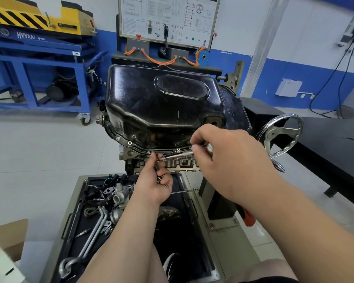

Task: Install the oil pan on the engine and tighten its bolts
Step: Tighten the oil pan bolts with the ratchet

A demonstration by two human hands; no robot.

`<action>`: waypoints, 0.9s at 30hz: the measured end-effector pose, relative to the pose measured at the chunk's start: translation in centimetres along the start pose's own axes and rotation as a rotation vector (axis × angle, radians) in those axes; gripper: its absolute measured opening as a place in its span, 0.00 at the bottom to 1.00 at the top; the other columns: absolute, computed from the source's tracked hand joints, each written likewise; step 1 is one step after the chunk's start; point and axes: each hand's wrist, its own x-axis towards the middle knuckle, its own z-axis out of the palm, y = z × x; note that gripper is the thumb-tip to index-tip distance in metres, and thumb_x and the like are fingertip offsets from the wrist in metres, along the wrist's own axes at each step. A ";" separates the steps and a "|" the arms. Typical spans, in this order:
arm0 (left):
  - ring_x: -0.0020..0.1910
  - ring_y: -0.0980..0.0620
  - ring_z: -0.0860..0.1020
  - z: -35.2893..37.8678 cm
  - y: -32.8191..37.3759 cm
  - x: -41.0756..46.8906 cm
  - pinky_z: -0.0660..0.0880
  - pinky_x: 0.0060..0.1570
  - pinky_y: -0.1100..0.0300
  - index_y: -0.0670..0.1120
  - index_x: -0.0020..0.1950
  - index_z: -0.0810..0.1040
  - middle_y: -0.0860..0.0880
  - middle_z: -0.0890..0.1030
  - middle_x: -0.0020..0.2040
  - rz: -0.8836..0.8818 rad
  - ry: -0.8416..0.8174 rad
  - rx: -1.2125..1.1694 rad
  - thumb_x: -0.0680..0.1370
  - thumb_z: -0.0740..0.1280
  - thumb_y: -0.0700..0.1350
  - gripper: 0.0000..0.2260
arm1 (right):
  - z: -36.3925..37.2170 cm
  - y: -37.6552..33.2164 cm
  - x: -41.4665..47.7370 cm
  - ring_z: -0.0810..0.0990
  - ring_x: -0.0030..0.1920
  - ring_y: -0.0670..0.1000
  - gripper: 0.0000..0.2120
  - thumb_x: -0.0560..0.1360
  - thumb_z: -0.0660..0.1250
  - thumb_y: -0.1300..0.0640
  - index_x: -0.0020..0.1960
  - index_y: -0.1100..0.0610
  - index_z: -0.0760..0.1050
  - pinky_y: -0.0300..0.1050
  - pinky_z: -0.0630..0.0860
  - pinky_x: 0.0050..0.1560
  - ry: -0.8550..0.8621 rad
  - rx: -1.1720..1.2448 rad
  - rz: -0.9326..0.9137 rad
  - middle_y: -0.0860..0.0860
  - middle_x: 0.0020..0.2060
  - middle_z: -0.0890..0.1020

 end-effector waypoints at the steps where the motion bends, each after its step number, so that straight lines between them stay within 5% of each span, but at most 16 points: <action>1: 0.18 0.61 0.63 0.0 0.0 0.0 0.56 0.15 0.69 0.48 0.40 0.77 0.55 0.74 0.27 -0.003 0.000 0.002 0.79 0.64 0.52 0.12 | 0.0 0.0 0.0 0.75 0.34 0.48 0.04 0.76 0.60 0.48 0.48 0.44 0.72 0.42 0.67 0.33 0.015 -0.006 -0.010 0.42 0.34 0.76; 12: 0.17 0.61 0.64 -0.1 0.3 0.5 0.55 0.13 0.68 0.47 0.43 0.74 0.55 0.72 0.35 -0.059 -0.012 -0.057 0.79 0.63 0.54 0.12 | 2.5 -0.9 -1.7 0.74 0.23 0.51 0.03 0.73 0.66 0.56 0.41 0.53 0.78 0.43 0.70 0.19 0.229 -0.154 -0.199 0.47 0.30 0.77; 27: 0.18 0.61 0.64 -0.5 0.8 0.5 0.56 0.14 0.68 0.46 0.48 0.74 0.54 0.77 0.32 -0.068 -0.082 -0.048 0.81 0.60 0.52 0.10 | 3.1 -1.0 -1.0 0.73 0.21 0.53 0.06 0.68 0.74 0.60 0.39 0.54 0.76 0.41 0.67 0.19 0.169 -0.193 -0.195 0.48 0.29 0.75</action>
